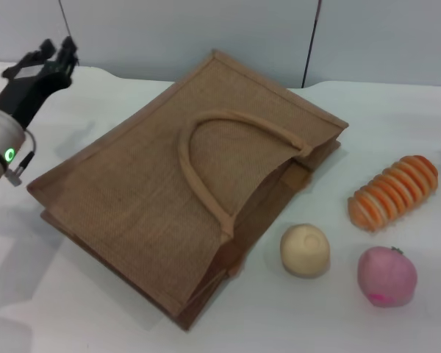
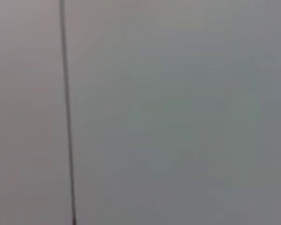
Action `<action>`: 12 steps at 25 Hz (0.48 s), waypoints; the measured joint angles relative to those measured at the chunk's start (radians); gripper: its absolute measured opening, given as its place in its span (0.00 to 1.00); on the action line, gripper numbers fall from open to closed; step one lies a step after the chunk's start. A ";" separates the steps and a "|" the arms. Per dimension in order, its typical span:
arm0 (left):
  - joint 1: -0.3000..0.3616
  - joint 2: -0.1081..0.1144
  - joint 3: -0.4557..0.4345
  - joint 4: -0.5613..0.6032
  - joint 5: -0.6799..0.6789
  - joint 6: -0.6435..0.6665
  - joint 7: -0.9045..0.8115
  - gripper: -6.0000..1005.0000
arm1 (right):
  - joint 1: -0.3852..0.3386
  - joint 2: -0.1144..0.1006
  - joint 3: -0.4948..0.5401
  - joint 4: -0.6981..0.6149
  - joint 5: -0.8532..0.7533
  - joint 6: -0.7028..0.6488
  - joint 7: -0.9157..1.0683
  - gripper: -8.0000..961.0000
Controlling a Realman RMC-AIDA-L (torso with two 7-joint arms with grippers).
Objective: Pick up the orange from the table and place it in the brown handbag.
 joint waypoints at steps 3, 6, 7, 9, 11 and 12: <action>0.004 -0.001 0.000 -0.030 -0.082 0.002 0.111 0.39 | -0.003 0.001 0.000 0.000 0.015 0.014 0.000 0.90; 0.006 -0.003 0.000 -0.051 -0.145 0.003 0.186 0.40 | -0.008 0.001 0.000 0.000 0.020 0.017 0.000 0.90; 0.007 -0.004 0.000 -0.058 -0.168 0.003 0.212 0.41 | -0.008 0.001 0.000 0.000 0.021 0.017 0.001 0.90; 0.009 -0.004 0.000 -0.067 -0.204 0.008 0.250 0.41 | -0.008 0.001 0.000 0.001 0.021 0.018 0.005 0.90; 0.011 -0.004 0.000 -0.069 -0.226 0.023 0.271 0.42 | -0.008 0.000 0.000 0.001 0.022 0.018 0.008 0.90; 0.011 -0.004 0.000 -0.069 -0.233 0.035 0.277 0.42 | -0.008 0.000 0.000 0.002 0.022 0.019 0.008 0.90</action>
